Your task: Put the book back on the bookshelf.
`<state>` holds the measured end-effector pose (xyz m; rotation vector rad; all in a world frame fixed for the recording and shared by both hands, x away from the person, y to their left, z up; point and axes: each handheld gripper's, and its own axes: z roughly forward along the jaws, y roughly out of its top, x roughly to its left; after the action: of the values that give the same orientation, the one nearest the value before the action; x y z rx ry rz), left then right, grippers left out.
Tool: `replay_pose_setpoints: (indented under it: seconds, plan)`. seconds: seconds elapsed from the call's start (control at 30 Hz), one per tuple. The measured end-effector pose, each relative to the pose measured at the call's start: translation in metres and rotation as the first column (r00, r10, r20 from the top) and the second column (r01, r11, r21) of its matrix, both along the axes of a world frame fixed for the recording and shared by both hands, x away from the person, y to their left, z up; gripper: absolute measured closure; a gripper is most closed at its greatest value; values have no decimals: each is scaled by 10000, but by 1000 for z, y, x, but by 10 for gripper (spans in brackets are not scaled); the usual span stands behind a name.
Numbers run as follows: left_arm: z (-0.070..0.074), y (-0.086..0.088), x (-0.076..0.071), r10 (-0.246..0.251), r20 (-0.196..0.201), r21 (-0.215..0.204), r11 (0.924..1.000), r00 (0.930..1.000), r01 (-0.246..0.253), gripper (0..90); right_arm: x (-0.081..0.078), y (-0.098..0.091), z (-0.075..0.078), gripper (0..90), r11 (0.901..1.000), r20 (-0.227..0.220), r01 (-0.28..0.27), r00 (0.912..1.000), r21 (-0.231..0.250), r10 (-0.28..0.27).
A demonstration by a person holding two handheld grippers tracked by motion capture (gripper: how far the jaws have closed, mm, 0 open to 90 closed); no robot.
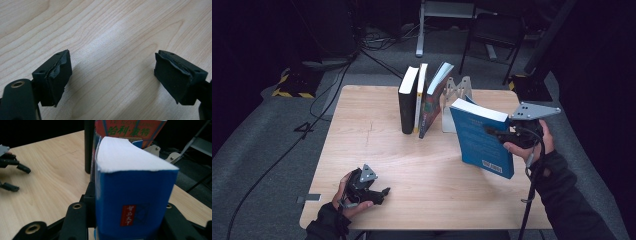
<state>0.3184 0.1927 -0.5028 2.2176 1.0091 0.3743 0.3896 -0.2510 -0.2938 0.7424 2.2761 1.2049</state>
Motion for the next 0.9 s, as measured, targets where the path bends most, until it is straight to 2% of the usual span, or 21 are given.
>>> replay_pose_setpoints:
  seconds: [0.27,0.43,0.67,0.73,0.77,0.9]
  plan:
    - [-1,2,0,-170,121,-94,9998,9998,172,144,22,9,10,609,9970,55,674,9977,386,-677]
    - [-2,2,1,-169,143,-103,9998,9998,170,143,37,18,13,608,9945,46,978,9952,385,-980]
    - [-2,2,1,-216,124,-136,9997,9997,217,142,61,28,11,608,9857,-54,1557,9878,638,-1556]
    - [-2,2,2,-281,107,-153,9995,9995,283,141,69,32,11,608,9797,-126,1860,9825,742,-1856]
    - [-2,2,2,-281,107,-153,9995,9995,283,141,69,32,11,608,9797,-126,1860,9825,742,-1856]
    - [-2,3,3,-333,98,-137,9993,9994,334,141,77,39,13,609,9761,65,2048,9786,725,-2058]
